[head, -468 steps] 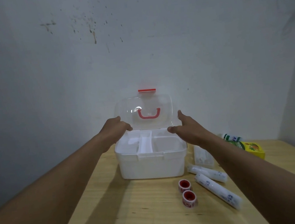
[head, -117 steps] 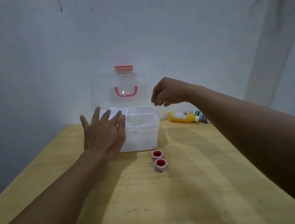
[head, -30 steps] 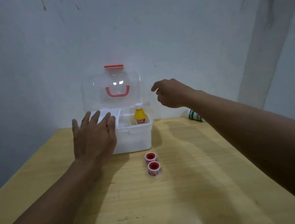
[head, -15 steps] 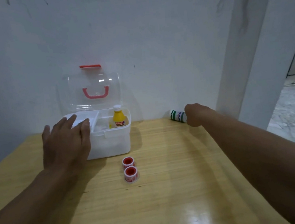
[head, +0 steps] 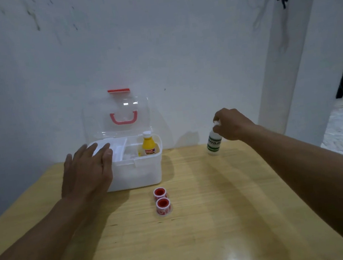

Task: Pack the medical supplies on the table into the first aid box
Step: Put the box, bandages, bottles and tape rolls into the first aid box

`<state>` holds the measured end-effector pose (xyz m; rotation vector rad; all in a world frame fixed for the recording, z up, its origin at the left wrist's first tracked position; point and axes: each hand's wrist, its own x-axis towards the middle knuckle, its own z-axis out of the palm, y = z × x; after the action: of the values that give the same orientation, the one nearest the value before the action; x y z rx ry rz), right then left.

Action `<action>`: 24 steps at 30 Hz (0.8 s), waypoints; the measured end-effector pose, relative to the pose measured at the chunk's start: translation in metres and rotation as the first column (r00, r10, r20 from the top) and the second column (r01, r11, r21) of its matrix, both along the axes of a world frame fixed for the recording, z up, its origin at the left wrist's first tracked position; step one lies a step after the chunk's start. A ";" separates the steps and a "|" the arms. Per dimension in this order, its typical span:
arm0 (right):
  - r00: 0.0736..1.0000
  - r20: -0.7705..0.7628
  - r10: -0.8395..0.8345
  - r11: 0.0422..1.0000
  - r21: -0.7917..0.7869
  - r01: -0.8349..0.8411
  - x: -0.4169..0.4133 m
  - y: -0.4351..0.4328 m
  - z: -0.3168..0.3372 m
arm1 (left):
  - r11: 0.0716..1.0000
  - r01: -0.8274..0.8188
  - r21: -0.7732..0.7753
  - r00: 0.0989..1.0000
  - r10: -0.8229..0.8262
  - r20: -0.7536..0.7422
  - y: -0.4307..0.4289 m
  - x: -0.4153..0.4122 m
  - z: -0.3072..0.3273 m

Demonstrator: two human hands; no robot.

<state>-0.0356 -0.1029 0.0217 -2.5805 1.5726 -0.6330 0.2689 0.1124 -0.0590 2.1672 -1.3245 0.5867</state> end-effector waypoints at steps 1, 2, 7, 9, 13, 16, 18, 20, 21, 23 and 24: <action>1.000 0.011 0.019 1.000 0.000 -0.019 0.002 0.004 0.006 | 1.000 0.012 0.002 1.000 -0.012 -0.011 0.000 0.000 0.000; 0.999 0.024 0.038 0.999 -0.003 -0.038 0.004 0.009 0.013 | 1.000 0.018 0.001 1.000 -0.018 -0.017 0.000 0.000 0.000; 0.982 0.125 0.142 0.990 -0.023 -0.140 0.026 0.040 0.050 | 1.000 0.014 0.017 0.999 -0.013 -0.036 0.002 -0.003 0.001; 0.966 0.162 0.199 0.980 -0.024 -0.198 0.038 0.056 0.066 | 0.999 0.015 0.036 0.999 -0.014 -0.042 0.002 -0.002 0.001; 0.928 0.212 0.306 0.951 -0.030 -0.307 0.065 0.084 0.086 | 0.997 0.000 0.082 0.999 0.005 -0.055 0.004 -0.005 0.003; 0.909 0.195 0.368 0.930 -0.062 -0.363 0.085 0.097 0.085 | 0.997 0.010 0.077 0.997 -0.004 -0.082 0.005 -0.007 0.004; 0.904 0.161 0.397 0.918 -0.091 -0.387 0.097 0.102 0.079 | 0.997 0.020 0.075 0.995 -0.013 -0.097 0.005 -0.007 0.005; 0.899 0.158 0.408 0.913 -0.099 -0.397 0.107 0.104 0.075 | 0.996 0.024 0.086 0.994 -0.015 -0.111 0.006 -0.007 0.006; 0.898 0.159 0.411 0.911 -0.101 -0.400 0.111 0.105 0.075 | 0.996 0.025 0.090 0.994 -0.014 -0.112 0.006 -0.008 0.006; 0.900 0.144 0.411 0.911 -0.114 -0.397 0.116 0.106 0.075 | 0.995 0.026 0.093 0.994 -0.015 -0.109 0.007 -0.008 0.006; 0.903 0.131 0.410 0.910 -0.122 -0.396 0.118 0.106 0.075 | 0.995 0.027 0.092 0.994 -0.017 -0.112 0.007 -0.008 0.005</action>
<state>0.0821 0.0034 0.0963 -2.7232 0.9381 -0.8484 0.2611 0.1198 -0.0537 2.2219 -1.3385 0.3970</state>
